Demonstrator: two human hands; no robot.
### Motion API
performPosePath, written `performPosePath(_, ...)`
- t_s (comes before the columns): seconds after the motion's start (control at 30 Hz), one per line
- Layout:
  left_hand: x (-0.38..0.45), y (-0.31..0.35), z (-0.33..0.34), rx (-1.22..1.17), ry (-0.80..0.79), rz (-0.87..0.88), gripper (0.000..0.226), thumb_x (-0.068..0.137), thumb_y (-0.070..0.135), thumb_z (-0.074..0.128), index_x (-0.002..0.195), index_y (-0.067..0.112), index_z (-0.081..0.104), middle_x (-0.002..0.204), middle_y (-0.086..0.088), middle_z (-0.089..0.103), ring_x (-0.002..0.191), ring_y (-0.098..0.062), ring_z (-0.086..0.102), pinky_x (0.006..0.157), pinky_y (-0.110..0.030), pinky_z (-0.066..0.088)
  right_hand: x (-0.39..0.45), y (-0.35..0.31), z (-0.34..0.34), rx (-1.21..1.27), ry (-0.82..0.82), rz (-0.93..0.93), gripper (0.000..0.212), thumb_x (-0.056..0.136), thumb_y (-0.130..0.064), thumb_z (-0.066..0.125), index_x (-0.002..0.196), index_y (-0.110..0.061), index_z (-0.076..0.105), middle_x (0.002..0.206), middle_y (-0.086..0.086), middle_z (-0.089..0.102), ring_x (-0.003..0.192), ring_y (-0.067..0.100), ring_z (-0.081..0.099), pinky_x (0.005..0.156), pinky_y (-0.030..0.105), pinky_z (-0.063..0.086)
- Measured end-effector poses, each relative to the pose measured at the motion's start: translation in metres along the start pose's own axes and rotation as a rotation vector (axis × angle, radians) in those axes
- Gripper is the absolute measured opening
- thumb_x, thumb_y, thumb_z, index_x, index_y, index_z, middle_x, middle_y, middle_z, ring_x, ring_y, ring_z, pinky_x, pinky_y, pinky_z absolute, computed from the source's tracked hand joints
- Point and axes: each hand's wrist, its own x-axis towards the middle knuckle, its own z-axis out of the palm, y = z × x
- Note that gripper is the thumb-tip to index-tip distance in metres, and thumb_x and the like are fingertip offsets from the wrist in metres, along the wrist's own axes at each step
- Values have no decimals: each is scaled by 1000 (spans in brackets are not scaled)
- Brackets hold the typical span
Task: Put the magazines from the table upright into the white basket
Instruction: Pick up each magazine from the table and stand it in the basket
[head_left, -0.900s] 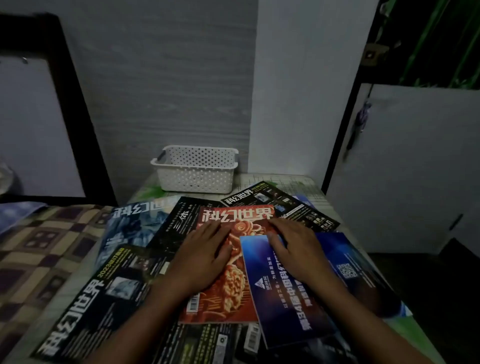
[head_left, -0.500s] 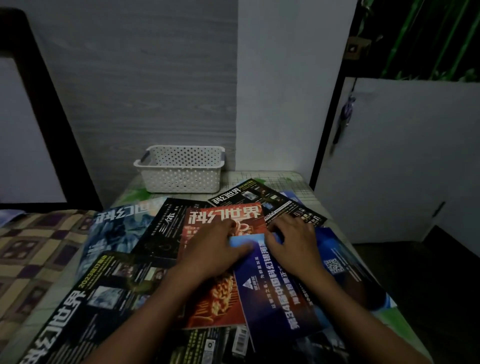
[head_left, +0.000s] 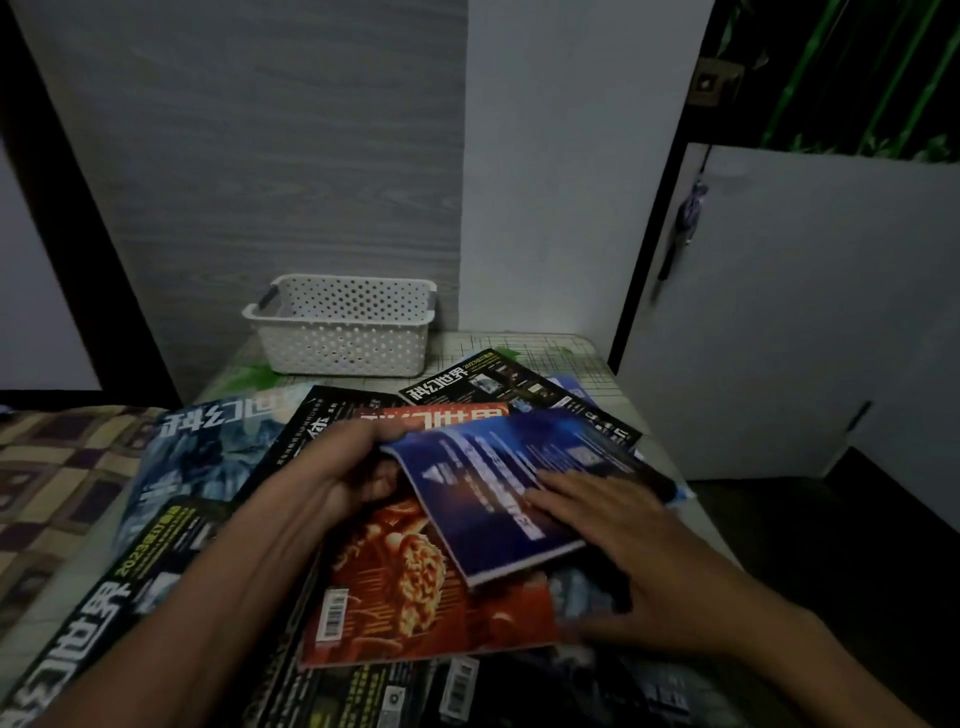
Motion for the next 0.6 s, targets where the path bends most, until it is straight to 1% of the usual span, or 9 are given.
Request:
performPosePath(0.03,-4,5,-2,-73,-40,-18,20,94,8,50,99,4,68,72,-12,72,51,-16,63,52,-27,55,3,-2,0,-73,98,0,79,83,-63,55,146,-58,7,161,-26,10,146,-4,6,119,33,7)
performPosePath(0.07,-7,9,-4,-126,-78,-19,20,94,8,49,100,4,68,67,-11,72,44,-13,62,47,-24,55,8,-4,-2,-91,225,8,69,88,-46,57,146,-50,21,158,-15,29,145,5,24,118,39,21)
performPosePath(0.13,-16,16,-6,-173,-103,19,19,92,9,54,101,4,70,63,-10,71,41,-12,61,42,-21,53,20,-4,-7,-43,477,14,52,85,-20,59,136,-31,53,133,-1,63,118,10,56,99,41,45)
performPosePath(0.17,-19,19,-8,-202,-107,63,19,91,11,55,100,3,70,62,-9,71,40,-11,61,39,-19,52,27,-4,-9,-12,580,6,48,83,-14,58,129,-27,60,122,0,70,105,4,58,88,35,48)
performPosePath(0.23,-23,25,-16,-343,-164,168,25,90,23,54,98,5,70,64,-7,71,43,-10,61,40,-17,50,42,-6,-15,123,728,-6,48,83,-8,55,124,-33,62,109,-6,72,93,-8,54,78,19,45)
performPosePath(0.3,-24,31,-25,-404,-205,328,35,83,42,58,96,13,72,74,-4,66,57,-12,59,52,-23,47,58,-13,-23,388,820,-15,50,89,-5,53,120,-44,61,104,-13,72,89,-3,64,73,15,51)
performPosePath(0.4,-17,28,-27,22,-78,565,31,79,50,66,99,28,74,98,5,69,88,-12,63,68,-26,47,82,-25,-35,817,890,-3,30,96,-14,57,104,-40,70,96,-8,76,87,13,72,71,25,58)
performPosePath(0.5,4,23,-25,437,139,737,20,78,25,76,96,29,70,102,6,70,93,-11,66,71,-20,51,104,-30,-41,1085,986,141,17,96,-19,57,104,-26,71,95,0,77,83,16,73,64,25,57)
performPosePath(0.6,38,38,-33,631,298,864,28,79,7,69,101,23,65,109,-1,63,101,-18,61,79,-26,47,120,-23,-31,1202,979,314,18,95,-11,56,105,-16,70,91,0,76,77,14,70,60,20,53)
